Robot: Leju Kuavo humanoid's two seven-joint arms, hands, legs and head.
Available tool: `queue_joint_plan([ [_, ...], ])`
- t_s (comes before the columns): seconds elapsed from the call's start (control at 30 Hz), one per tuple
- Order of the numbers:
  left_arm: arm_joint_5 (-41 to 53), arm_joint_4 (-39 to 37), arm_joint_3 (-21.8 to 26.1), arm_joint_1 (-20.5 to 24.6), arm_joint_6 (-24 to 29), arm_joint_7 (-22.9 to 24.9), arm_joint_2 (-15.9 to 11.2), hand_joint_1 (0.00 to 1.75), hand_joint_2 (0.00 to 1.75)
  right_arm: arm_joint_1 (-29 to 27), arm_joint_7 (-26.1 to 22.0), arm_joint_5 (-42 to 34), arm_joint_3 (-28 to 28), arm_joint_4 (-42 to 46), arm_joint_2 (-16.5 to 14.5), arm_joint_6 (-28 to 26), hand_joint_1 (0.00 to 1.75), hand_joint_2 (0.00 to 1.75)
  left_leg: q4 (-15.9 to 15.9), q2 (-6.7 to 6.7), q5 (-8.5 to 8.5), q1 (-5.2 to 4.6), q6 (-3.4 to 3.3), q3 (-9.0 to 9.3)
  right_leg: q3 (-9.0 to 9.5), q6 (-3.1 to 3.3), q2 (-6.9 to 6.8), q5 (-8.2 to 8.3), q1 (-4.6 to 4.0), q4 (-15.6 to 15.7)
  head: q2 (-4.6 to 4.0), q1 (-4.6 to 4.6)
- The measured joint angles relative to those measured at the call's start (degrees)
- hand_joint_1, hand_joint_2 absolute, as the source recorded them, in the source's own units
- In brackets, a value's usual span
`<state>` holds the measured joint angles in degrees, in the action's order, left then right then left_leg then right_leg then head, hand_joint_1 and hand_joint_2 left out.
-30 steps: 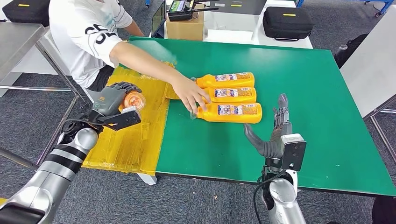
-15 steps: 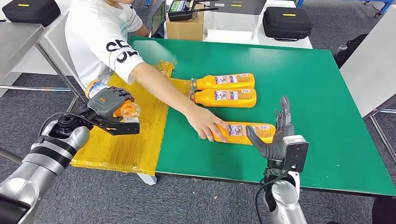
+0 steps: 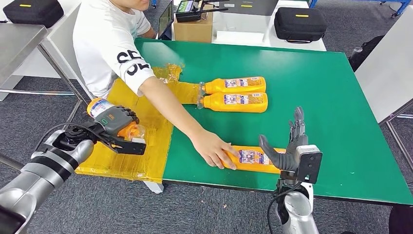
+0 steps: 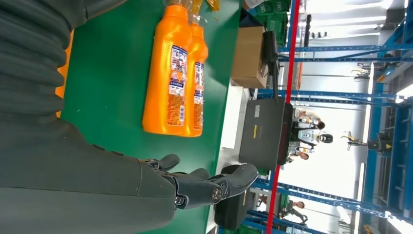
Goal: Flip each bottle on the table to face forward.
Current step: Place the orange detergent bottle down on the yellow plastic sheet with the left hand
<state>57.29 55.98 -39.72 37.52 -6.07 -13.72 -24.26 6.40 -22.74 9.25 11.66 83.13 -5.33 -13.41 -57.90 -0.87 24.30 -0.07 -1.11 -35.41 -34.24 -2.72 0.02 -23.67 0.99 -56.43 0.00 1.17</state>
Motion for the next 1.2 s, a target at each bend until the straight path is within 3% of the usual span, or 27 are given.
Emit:
queue_joint_plan([
  [0.8,-9.2,0.5,-9.1,2.0,-2.0,-5.4,1.3,1.75,1.75,1.6,-0.6,0.0,-0.6,-2.0,-0.3,0.7,0.0,1.75,0.0,0.01,-0.01,0.0,0.01,0.01,0.01,0.0,0.0,0.0,0.0,0.0,0.0,0.01],
  [1.03,-11.5,-2.5,-9.9,2.0,-0.9,-4.5,4.5,1.75,1.75,2.8,-0.6,0.4,-0.5,-2.4,-0.3,1.1,0.0,1.75,0.0,0.0,-0.01,-0.01,0.01,0.01,0.03,0.0,0.0,0.0,0.01,0.0,0.0,0.0],
  [1.07,-11.6,-3.5,-9.8,1.9,0.0,-3.9,5.2,1.41,1.75,2.8,-0.6,0.5,-0.4,-2.4,-0.4,1.1,0.0,1.75,0.0,-0.01,-0.01,-0.02,0.0,0.01,0.04,0.0,0.0,0.0,0.01,0.0,0.0,0.0],
  [1.17,-11.1,-7.4,-9.3,1.5,4.3,-0.5,7.9,0.1,1.75,2.9,-0.2,0.9,-0.3,-2.4,-0.4,1.1,0.0,1.75,0.0,-0.01,-0.01,-0.02,0.0,0.01,0.05,-0.01,0.0,0.01,0.02,0.0,0.0,0.01],
  [1.2,-10.8,-8.8,-9.0,1.3,5.7,0.7,9.0,0.0,1.75,2.9,0.0,1.0,-0.3,-2.4,-0.4,1.1,0.0,1.75,0.0,-0.01,-0.01,-0.02,0.0,0.01,0.05,-0.01,0.0,0.01,0.02,0.0,0.0,0.01],
])
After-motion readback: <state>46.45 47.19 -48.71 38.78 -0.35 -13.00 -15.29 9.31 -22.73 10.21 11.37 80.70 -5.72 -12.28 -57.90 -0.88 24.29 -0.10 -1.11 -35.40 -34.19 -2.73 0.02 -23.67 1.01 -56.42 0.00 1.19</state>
